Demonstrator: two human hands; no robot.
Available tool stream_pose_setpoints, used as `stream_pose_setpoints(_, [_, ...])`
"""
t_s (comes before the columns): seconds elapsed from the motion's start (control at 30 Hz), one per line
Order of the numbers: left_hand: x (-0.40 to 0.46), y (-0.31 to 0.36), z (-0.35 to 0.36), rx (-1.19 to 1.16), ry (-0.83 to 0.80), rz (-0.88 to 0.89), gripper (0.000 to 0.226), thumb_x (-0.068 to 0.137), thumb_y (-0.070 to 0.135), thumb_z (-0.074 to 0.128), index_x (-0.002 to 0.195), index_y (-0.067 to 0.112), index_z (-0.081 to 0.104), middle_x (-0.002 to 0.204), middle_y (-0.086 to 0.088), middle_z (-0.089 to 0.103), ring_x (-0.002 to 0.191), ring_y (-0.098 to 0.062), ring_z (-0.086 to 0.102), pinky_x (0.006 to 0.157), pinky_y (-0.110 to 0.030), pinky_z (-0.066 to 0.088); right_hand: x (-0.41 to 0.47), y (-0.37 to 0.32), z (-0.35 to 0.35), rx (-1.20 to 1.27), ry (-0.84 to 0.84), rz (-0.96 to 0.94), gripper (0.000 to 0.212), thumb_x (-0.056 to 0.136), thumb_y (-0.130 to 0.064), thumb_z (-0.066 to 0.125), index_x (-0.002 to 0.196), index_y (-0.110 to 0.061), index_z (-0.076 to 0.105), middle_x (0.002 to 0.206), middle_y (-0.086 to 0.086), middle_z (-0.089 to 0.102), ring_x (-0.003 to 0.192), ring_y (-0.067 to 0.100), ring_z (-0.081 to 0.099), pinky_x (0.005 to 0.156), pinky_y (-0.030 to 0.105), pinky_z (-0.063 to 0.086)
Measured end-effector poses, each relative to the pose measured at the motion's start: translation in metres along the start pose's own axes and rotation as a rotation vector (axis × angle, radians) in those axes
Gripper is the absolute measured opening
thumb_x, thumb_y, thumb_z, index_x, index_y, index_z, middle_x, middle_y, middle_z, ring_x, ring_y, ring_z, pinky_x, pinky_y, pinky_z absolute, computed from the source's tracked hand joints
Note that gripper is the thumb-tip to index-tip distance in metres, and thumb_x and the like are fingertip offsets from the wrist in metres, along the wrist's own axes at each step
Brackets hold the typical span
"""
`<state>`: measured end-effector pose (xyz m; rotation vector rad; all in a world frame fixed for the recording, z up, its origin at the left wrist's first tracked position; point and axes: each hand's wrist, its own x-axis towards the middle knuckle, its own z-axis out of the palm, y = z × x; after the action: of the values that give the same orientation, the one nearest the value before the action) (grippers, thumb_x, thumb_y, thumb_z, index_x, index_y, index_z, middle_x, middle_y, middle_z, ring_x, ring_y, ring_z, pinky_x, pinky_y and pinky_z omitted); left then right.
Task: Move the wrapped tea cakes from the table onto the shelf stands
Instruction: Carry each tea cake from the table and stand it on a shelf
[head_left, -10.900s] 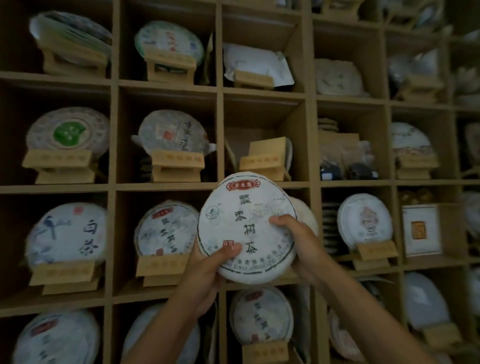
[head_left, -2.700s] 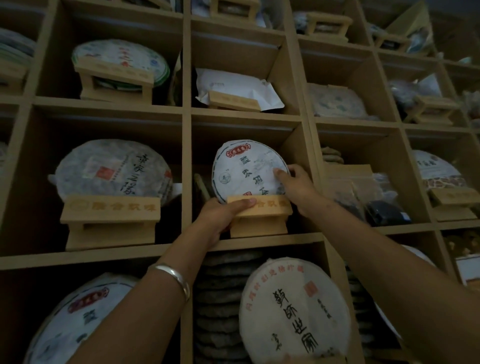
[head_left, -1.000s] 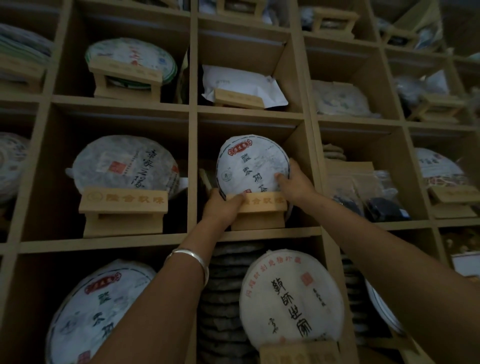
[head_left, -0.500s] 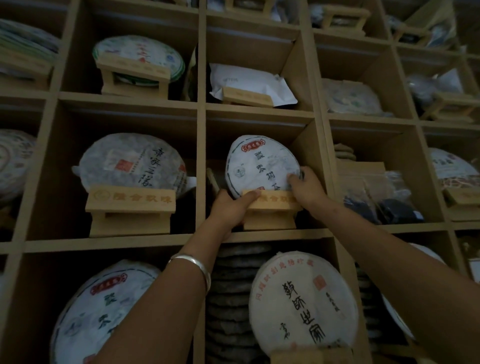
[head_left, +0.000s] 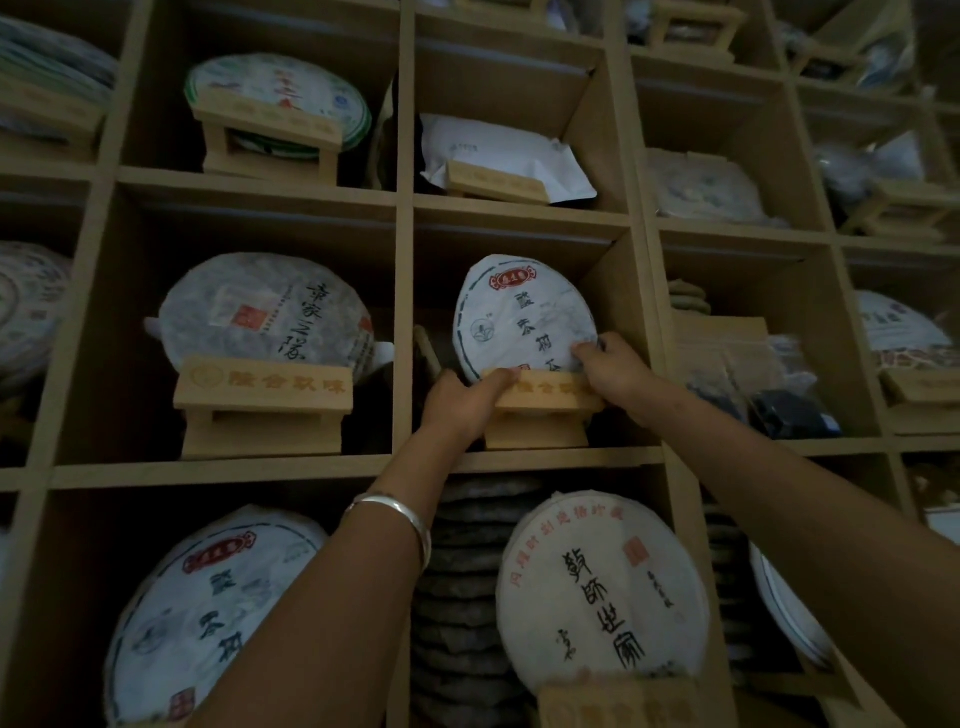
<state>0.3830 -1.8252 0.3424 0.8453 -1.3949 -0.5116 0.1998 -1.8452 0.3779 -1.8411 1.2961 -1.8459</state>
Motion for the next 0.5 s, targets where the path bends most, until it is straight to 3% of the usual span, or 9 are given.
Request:
stream_pose_setpoints(0.1, [-0.0003, 0.0002, 0.0000, -0.015, -0.014, -0.009, 0.062, 0.076, 0.046, 0.075, 0.127, 0.015, 0.057, 0.119, -0.004, 0.064, 0.107, -0.025, 0.061, 0.098, -0.046, 0.052, 0.0010, -0.0007, -0.0019, -0.001, 0.001, 0.004, 0.044, 0.101, -0.033, 0.045, 0.139, -0.011, 0.039, 0.130, 0.010, 0.052, 0.099, 0.019, 0.050, 0.064, 0.028, 0.042])
stream_pose_setpoints(0.17, [-0.0001, 0.0013, 0.0000, -0.011, -0.003, -0.019, 0.063, 0.077, 0.047, 0.073, 0.128, 0.013, 0.056, 0.121, -0.006, 0.064, 0.108, -0.026, 0.060, 0.096, -0.046, 0.053, 0.0021, -0.0005, -0.0018, 0.006, 0.001, 0.014, 0.046, 0.101, -0.036, 0.046, 0.139, -0.012, 0.038, 0.131, 0.010, 0.052, 0.101, 0.020, 0.051, 0.072, 0.031, 0.045])
stream_pose_setpoints(0.23, [-0.0008, 0.0031, -0.0004, -0.022, -0.004, -0.038, 0.066, 0.078, 0.048, 0.071, 0.130, 0.011, 0.055, 0.122, -0.008, 0.063, 0.106, -0.025, 0.061, 0.083, -0.040, 0.056, 0.0021, -0.0009, -0.0009, 0.009, -0.001, 0.030, 0.053, 0.099, -0.039, 0.048, 0.142, -0.011, 0.034, 0.135, 0.011, 0.050, 0.109, 0.024, 0.052, 0.080, 0.035, 0.044])
stream_pose_setpoints(0.33, [-0.0014, 0.0031, -0.0005, -0.052, 0.018, -0.041, 0.065, 0.079, 0.051, 0.070, 0.128, 0.011, 0.057, 0.119, -0.007, 0.065, 0.099, -0.022, 0.062, 0.062, -0.027, 0.049, 0.0027, -0.0022, 0.0012, 0.020, 0.012, 0.053, 0.064, 0.097, -0.046, 0.050, 0.145, -0.009, 0.028, 0.140, 0.012, 0.048, 0.121, 0.030, 0.051, 0.081, 0.036, 0.041])
stream_pose_setpoints(0.4, [-0.0024, 0.0032, -0.0002, -0.059, 0.050, -0.024, 0.062, 0.080, 0.051, 0.069, 0.126, 0.012, 0.059, 0.117, -0.007, 0.067, 0.099, -0.022, 0.063, 0.066, -0.029, 0.051, 0.0033, -0.0036, 0.0024, 0.026, 0.035, 0.060, 0.069, 0.097, -0.047, 0.050, 0.147, -0.008, 0.025, 0.141, 0.013, 0.047, 0.124, 0.031, 0.050, 0.081, 0.036, 0.040])
stream_pose_setpoints(0.5, [-0.0041, 0.0033, 0.0009, -0.078, 0.117, 0.018, 0.055, 0.082, 0.047, 0.070, 0.123, 0.011, 0.061, 0.118, -0.007, 0.068, 0.105, -0.025, 0.064, 0.090, -0.042, 0.055, 0.0037, -0.0053, 0.0011, 0.025, 0.053, 0.080, 0.074, 0.097, -0.049, 0.049, 0.150, -0.007, 0.021, 0.142, 0.014, 0.046, 0.126, 0.033, 0.050, 0.082, 0.037, 0.043])
